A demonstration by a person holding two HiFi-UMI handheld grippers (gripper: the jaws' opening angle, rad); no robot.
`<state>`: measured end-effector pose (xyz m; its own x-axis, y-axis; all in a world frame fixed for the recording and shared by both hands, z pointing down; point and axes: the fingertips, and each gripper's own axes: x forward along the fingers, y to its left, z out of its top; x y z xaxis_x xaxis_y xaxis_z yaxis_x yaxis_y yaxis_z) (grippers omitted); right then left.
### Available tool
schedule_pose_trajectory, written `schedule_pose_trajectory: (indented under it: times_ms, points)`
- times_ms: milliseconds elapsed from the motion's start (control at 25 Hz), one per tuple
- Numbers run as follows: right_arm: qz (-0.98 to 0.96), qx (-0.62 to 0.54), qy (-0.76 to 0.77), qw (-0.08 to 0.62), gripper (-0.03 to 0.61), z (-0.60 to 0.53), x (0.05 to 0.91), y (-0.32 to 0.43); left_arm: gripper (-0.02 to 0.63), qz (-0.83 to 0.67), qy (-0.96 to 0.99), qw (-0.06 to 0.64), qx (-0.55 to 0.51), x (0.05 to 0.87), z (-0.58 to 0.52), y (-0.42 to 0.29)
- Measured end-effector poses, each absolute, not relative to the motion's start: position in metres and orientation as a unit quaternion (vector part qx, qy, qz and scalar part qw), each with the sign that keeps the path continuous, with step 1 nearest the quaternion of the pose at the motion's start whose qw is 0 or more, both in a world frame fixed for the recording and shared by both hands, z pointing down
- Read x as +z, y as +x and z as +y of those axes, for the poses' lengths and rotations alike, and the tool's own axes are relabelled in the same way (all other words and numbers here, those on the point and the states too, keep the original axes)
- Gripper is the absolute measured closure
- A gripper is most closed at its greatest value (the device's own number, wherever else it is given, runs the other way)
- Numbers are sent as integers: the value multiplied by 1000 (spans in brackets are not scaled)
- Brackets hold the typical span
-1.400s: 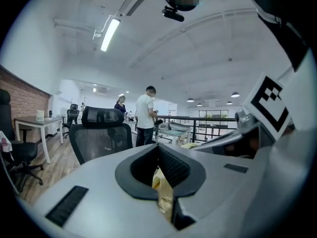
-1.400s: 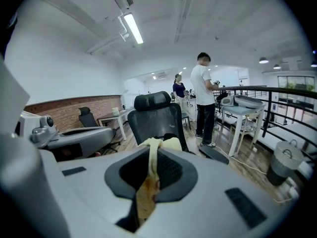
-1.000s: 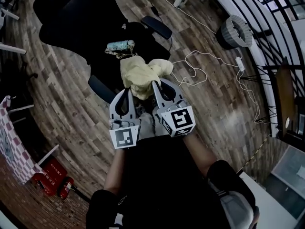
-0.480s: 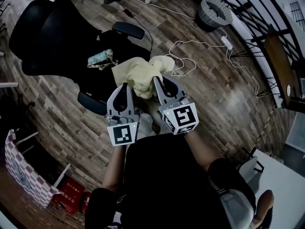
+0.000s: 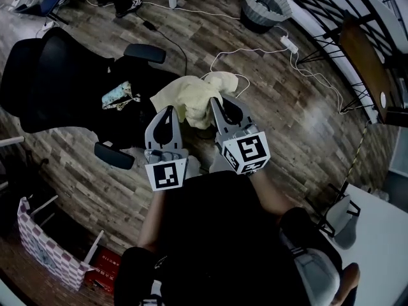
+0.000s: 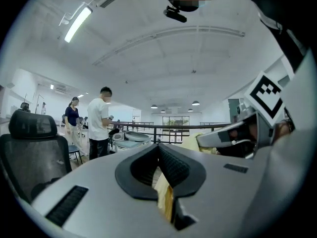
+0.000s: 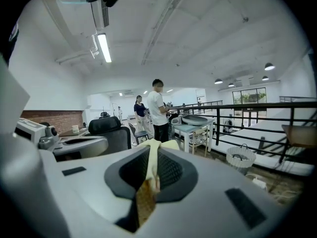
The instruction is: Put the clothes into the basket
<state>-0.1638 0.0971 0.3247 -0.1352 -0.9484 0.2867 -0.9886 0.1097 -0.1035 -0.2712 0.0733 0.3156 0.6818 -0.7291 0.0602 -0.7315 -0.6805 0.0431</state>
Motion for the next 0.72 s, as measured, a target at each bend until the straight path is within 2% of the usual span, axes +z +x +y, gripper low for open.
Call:
schedule_pose_trajectory:
  times_ms: [720]
  points:
    - [-693, 140, 705, 56, 551, 92, 325, 19, 600, -320, 947, 22, 22, 313, 52, -76]
